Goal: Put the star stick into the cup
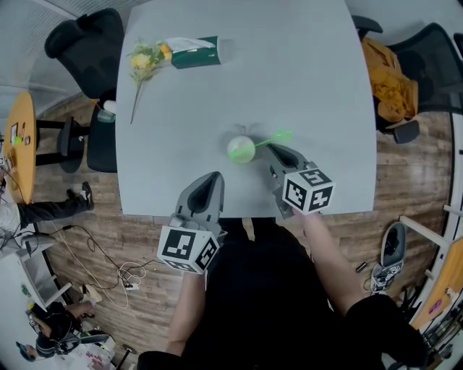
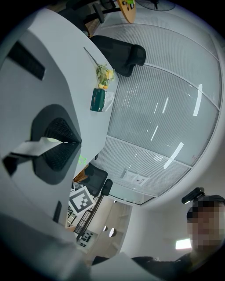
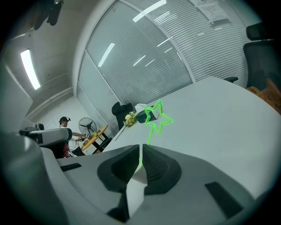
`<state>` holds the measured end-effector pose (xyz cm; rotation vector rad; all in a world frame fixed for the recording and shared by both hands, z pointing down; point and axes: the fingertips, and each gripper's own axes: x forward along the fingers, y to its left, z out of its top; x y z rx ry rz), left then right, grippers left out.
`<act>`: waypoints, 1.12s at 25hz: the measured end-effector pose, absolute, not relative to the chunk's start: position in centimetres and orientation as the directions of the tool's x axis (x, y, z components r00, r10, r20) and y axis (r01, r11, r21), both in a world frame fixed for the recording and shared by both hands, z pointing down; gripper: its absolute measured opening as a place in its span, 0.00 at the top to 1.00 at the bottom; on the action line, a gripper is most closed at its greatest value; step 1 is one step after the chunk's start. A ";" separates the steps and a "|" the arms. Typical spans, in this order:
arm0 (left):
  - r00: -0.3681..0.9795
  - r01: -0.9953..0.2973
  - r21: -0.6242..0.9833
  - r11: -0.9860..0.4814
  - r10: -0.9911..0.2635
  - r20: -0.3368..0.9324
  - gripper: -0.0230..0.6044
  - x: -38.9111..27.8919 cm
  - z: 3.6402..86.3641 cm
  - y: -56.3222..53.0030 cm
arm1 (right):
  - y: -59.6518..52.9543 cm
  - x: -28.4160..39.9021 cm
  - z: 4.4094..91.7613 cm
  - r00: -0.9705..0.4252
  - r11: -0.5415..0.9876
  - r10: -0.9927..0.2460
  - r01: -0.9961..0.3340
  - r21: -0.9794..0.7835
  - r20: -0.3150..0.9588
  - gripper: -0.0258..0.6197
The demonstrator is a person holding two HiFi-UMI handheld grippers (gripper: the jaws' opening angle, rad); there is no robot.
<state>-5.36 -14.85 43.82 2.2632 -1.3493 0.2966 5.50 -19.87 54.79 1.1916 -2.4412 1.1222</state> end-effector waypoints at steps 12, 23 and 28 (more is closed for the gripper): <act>0.501 -0.864 0.289 -0.413 -0.765 0.405 0.96 -6.1 42.9 -14.0 | -19.0 5.4 53.8 -0.635 0.372 -0.618 -0.756 -0.539 0.464 0.91; 0.586 -0.809 0.296 -0.507 -0.731 0.349 0.96 -7.1 41.6 -11.7 | -15.3 5.6 50.4 -0.554 0.335 -0.711 -0.809 -0.484 0.433 0.93; 0.617 -0.786 0.290 -0.546 -0.721 0.316 0.96 -8.4 40.4 -9.7 | -13.0 4.7 48.1 -0.516 0.329 -0.754 -0.832 -0.447 0.406 0.94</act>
